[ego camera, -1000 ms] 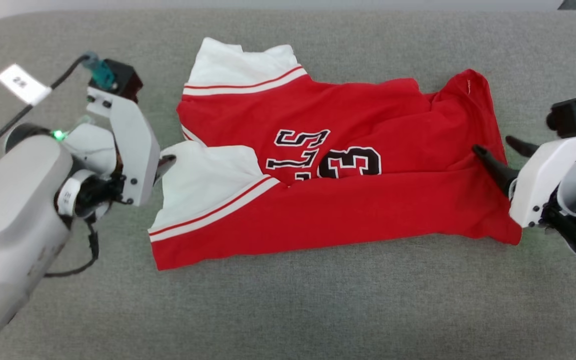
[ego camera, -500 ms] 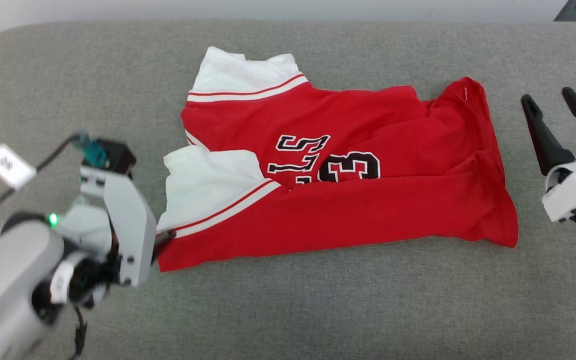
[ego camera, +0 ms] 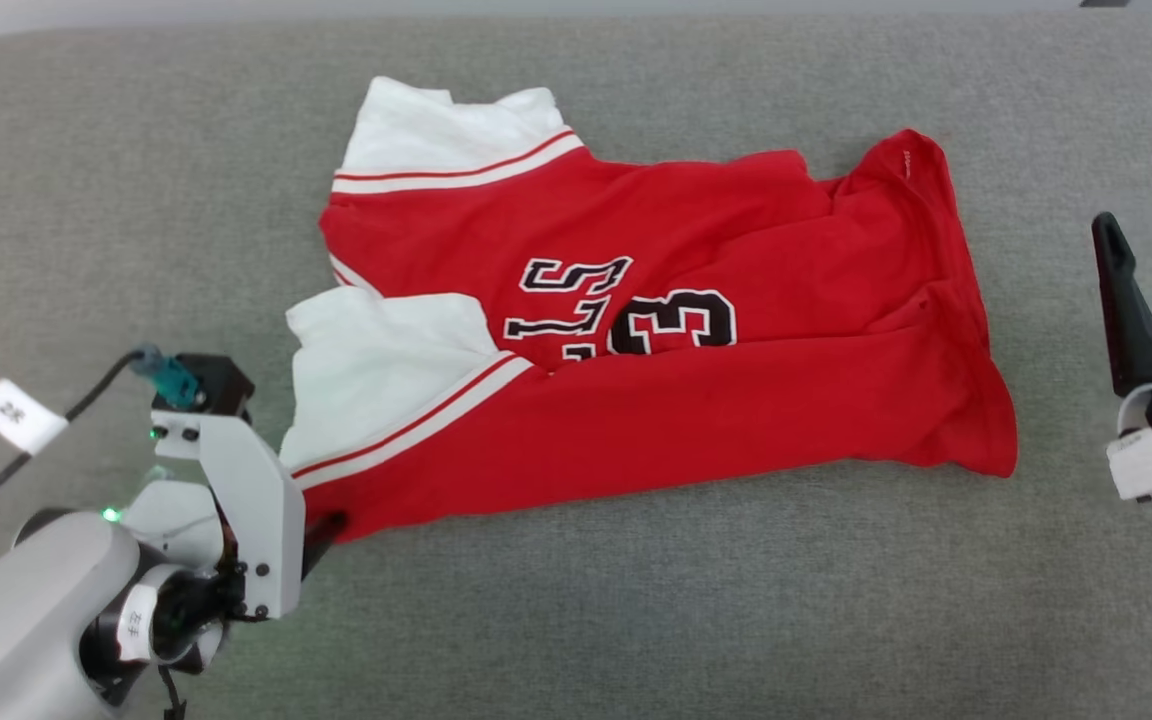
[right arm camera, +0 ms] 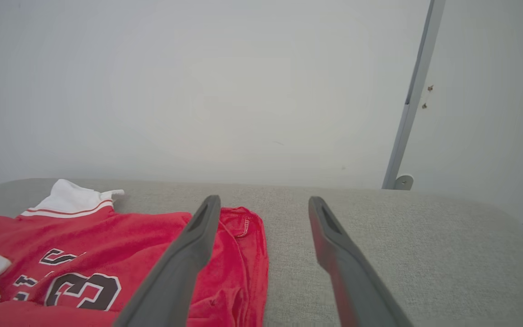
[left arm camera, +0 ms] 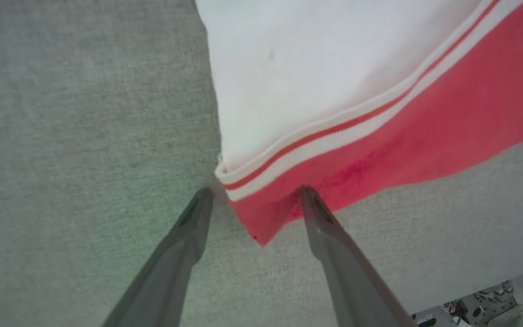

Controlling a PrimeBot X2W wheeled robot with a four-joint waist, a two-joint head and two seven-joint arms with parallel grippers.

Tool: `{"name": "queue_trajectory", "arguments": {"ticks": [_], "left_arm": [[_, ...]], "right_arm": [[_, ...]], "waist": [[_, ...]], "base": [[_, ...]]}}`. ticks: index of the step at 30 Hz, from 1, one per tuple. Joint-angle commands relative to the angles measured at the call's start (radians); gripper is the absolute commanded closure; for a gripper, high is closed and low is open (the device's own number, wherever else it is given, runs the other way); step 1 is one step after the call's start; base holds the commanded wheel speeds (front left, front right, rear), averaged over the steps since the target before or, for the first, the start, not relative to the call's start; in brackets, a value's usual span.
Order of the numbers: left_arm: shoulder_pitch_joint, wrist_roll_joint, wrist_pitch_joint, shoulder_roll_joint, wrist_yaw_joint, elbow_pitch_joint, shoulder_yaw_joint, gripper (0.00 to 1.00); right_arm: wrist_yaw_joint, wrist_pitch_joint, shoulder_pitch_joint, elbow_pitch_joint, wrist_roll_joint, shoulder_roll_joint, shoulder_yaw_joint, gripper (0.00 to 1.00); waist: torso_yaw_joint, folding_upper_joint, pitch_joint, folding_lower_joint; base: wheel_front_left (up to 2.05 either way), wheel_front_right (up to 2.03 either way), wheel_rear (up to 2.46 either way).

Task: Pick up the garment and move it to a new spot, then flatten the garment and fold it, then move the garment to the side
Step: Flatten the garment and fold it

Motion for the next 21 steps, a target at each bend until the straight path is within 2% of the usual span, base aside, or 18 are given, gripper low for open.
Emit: {"name": "queue_trajectory", "arguments": {"ticks": [1,7,8,9,10,14,21], "left_arm": [[0.013,-0.002,-0.003,-0.004,-0.004,0.011,-0.002,0.00],[0.031,-0.008,-0.013,-0.057,-0.027,0.112,-0.026,0.00],[0.030,-0.004,-0.020,-0.065,-0.033,0.126,-0.029,0.33],[0.031,-0.011,-0.027,-0.074,-0.036,0.141,-0.025,0.95],[0.031,-0.010,-0.021,-0.078,-0.047,0.151,-0.032,1.00],[0.030,-0.005,-0.030,-0.087,-0.078,0.170,-0.041,1.00],[0.031,0.000,-0.021,-0.090,-0.101,0.161,-0.057,1.00]], "right_arm": [[-0.002,0.001,0.010,-0.008,-0.005,0.004,-0.012,0.00],[-0.002,0.027,0.067,-0.061,-0.025,0.044,-0.055,0.00],[-0.002,0.038,0.077,-0.067,-0.024,0.048,-0.057,0.00],[-0.002,0.050,0.088,-0.073,-0.017,0.053,-0.063,0.00],[-0.002,0.066,0.099,-0.077,-0.011,0.055,-0.066,0.00],[-0.002,0.132,0.143,-0.094,0.024,0.065,-0.074,0.00],[-0.002,0.311,0.201,-0.101,0.102,0.081,-0.073,0.00]], "waist": [[-0.008,0.0000,0.006,0.0000],[-0.024,0.0000,0.013,0.0000],[-0.025,0.0000,0.012,0.0000],[-0.027,0.0000,0.012,0.0000],[-0.028,0.0000,0.012,0.0000],[-0.031,0.0000,0.009,0.0000],[-0.022,0.0000,0.011,0.0000]], "base": [[0.00,0.00,0.00],[0.00,0.00,0.00],[0.00,0.00,0.00],[0.00,0.00,0.00],[0.00,0.00,0.00],[0.00,0.00,0.00],[0.00,0.00,0.00]]}}
